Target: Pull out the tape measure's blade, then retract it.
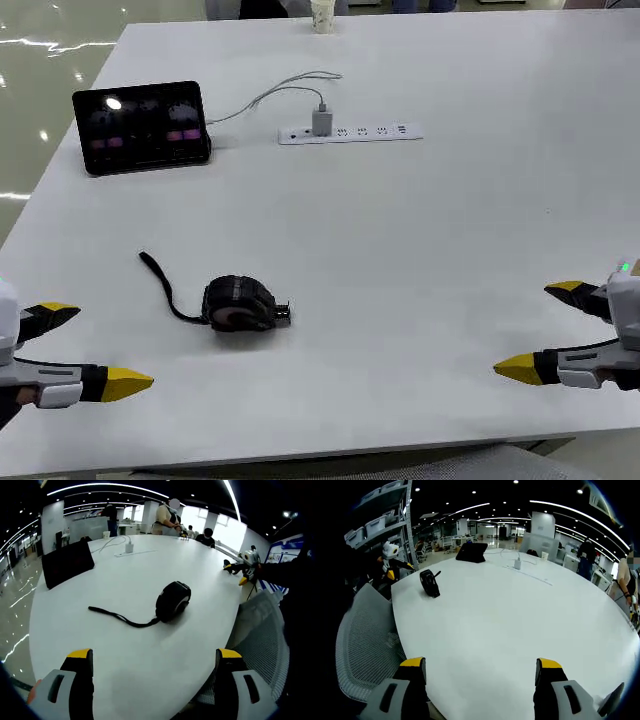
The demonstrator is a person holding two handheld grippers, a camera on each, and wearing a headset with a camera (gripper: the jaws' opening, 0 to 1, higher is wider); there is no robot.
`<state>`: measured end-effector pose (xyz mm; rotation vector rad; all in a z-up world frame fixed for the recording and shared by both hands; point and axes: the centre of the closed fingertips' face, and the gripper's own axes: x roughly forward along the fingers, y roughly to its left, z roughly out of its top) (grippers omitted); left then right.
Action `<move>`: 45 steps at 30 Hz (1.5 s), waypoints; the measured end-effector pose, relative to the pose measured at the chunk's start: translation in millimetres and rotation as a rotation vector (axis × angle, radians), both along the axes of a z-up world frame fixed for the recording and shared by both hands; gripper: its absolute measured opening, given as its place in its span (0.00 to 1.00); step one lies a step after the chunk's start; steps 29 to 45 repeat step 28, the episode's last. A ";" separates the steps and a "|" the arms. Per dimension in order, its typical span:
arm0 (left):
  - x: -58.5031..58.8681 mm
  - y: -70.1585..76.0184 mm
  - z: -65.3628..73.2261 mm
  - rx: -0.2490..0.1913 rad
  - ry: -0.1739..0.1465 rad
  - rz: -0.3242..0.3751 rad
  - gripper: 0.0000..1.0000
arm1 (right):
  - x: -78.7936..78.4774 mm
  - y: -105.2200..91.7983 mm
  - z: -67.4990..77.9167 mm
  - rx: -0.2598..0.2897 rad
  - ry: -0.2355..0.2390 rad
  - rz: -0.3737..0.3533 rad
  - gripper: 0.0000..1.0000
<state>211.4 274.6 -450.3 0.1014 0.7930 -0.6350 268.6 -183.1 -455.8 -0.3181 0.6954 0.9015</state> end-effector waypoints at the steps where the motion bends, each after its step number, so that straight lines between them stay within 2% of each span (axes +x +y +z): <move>1: -3.5 1.1 -2.1 0.010 0.013 -0.012 0.99 | -1.1 -0.8 1.1 0.006 -0.001 0.001 0.93; 4: -6.5 3.5 -3.1 0.020 0.021 -0.020 0.99 | -4.1 -2.9 2.6 0.011 0.003 0.005 0.99; 8: -5.2 9.1 0.8 0.020 0.014 -0.010 0.99 | -7.8 -7.1 1.5 0.011 0.004 0.012 0.99; 11: -5.4 8.8 1.7 0.023 0.014 -0.015 0.99 | -8.3 -11.8 1.1 -0.001 0.003 0.014 0.99; 16: -6.8 4.9 3.1 -0.002 0.021 -0.014 0.99 | -10.7 -16.0 -2.1 -0.005 0.012 0.005 0.99; 19: -5.6 6.0 2.7 0.015 0.008 -0.013 0.99 | -14.1 -18.4 -5.2 -0.014 0.019 0.007 0.99; 21: -6.5 5.7 2.8 0.009 0.015 -0.012 0.99 | -14.8 -19.3 -4.9 -0.011 0.021 0.003 0.99; 26: -3.8 8.5 5.0 0.012 0.001 0.001 0.99 | -13.8 -21.9 -1.9 -0.006 0.017 -0.006 0.99; 45: -4.3 8.1 5.3 0.009 0.004 0.000 0.99 | -13.1 -22.6 -1.2 -0.008 0.016 -0.004 0.99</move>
